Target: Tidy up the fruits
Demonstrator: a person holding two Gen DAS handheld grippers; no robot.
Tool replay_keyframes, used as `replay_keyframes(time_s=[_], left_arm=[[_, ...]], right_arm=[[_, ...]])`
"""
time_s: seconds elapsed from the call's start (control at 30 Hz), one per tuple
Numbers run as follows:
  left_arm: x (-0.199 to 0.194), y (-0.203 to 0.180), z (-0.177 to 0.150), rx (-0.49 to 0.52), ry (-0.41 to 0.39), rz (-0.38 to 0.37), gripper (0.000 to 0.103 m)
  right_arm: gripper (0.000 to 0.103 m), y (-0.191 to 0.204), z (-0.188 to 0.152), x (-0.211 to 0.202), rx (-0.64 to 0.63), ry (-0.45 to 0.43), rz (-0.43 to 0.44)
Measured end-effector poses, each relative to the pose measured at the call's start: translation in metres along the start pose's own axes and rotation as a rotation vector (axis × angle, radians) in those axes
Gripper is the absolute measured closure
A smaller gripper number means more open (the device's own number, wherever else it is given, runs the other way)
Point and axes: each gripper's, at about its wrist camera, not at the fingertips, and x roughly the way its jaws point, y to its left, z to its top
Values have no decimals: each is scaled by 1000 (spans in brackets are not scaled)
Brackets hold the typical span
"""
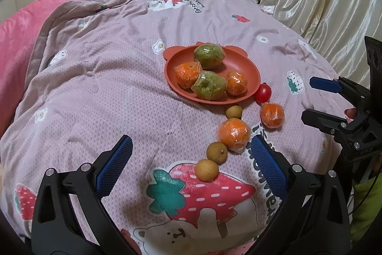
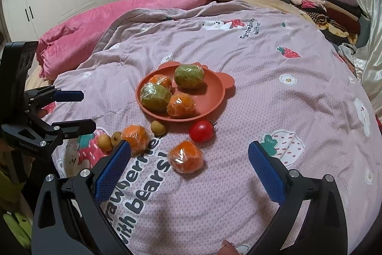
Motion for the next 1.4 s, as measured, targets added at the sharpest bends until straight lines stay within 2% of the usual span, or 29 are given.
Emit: replay_keyframes(time_s=[0.73, 1.13, 1.3, 1.37, 1.4], left_arm=[[10, -3, -33, 32, 46, -22, 11], [27, -10, -36, 100, 87, -26, 55], [32, -10, -34, 109, 87, -35, 67], [35, -9, -33, 110, 90, -39, 72], [35, -9, -32, 110, 90, -43, 74]], right_arm=[[5, 1, -27, 9, 27, 50, 7], [5, 2, -33, 19, 29, 66, 18], [7, 2, -32, 25, 18, 75, 19], [22, 2, -32, 29, 10, 79, 20], [26, 2, -31, 31, 6, 85, 22]])
